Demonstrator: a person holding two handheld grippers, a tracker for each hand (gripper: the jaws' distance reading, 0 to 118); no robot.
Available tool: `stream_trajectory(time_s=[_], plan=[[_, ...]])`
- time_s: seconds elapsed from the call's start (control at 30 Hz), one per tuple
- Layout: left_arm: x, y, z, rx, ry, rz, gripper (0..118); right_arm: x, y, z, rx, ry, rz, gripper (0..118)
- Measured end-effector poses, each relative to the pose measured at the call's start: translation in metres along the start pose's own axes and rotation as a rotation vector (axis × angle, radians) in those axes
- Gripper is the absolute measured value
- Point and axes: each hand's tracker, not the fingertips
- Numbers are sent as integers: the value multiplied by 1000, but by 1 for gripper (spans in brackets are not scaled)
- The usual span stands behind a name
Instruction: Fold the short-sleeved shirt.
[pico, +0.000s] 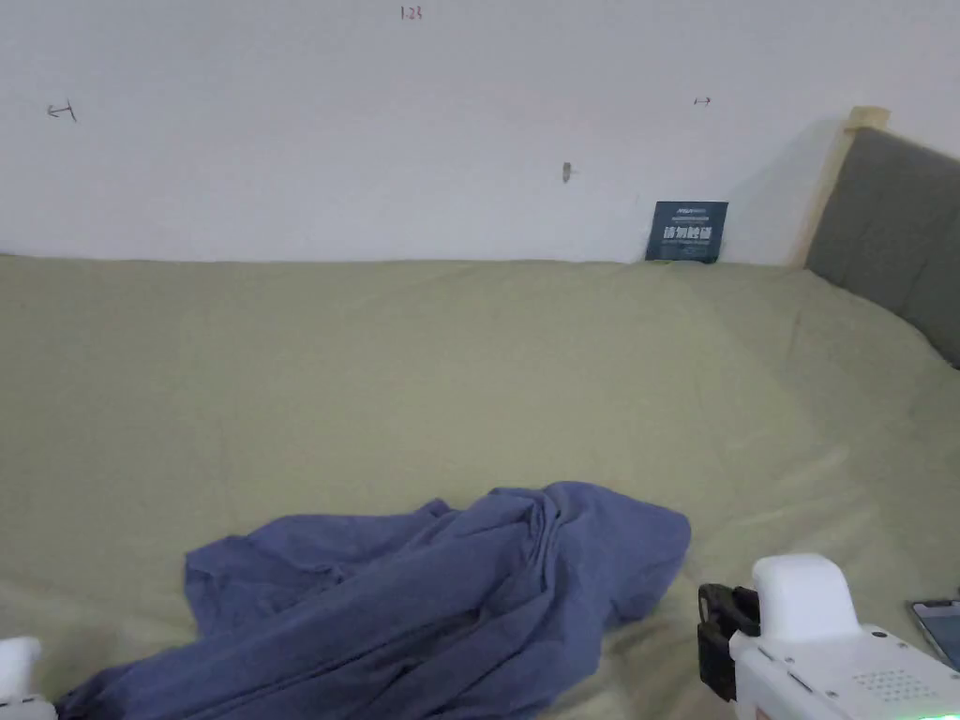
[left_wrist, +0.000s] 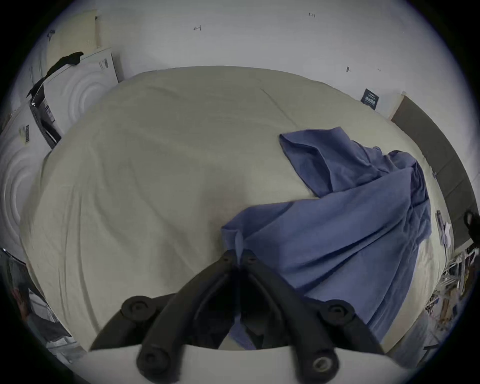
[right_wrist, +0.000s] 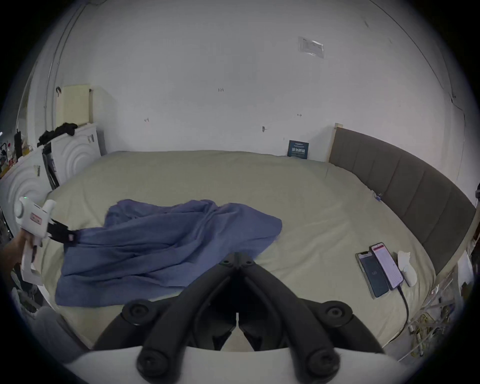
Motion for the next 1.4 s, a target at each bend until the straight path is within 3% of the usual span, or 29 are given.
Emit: stream_trajectory(time_s=[0.13,0.23,0.3,0.33,0.37,0.4,0.43,0.47,0.6,0.7,0.73,0.8,0.87,0.97,1.2,1.4], plan=[[12,3,8,-18,-15,15,0,27,27,-70,-70,-36,47,2],[13,6,7,-33,-20,6,0,48,53,-128,-152,15,16,2],[14,6,8,-39,-25,7,0,55,65,-160,-223,51,46,6],[10,8,4,-41,-25,8,0,58,70,-178,-261,70,68,22],[11,9,4,-42,-25,7,0,61,73,-192,-312,106,58,49],[12,9,3,-41,-23,6,0,65,73,-208,-372,134,30,84],[9,9,-2,-45,-21,5,0,68,72,-223,-431,138,0,98],[4,7,-8,-44,-19,3,0,69,70,-231,-433,122,-10,99],[2,7,-9,-42,-11,-9,0,71,58,-257,-506,113,-36,99],[-2,10,-12,-44,-14,-4,0,62,45,-249,-526,90,-3,94],[-1,7,-10,-45,-16,-1,0,61,46,-240,-494,95,-6,77],[-4,12,-7,-50,-24,10,0,62,53,-221,-436,97,-30,8],[-5,14,2,-50,-26,12,0,62,64,-197,-408,110,-65,8],[-14,26,32,5,-42,37,0,62,83,-152,-327,118,-14,8],[-31,73,144,240,29,15,0,81,139,-28,-110,157,-70,8],[-47,110,242,405,89,35,0,94,178,67,65,118,-89,8]])
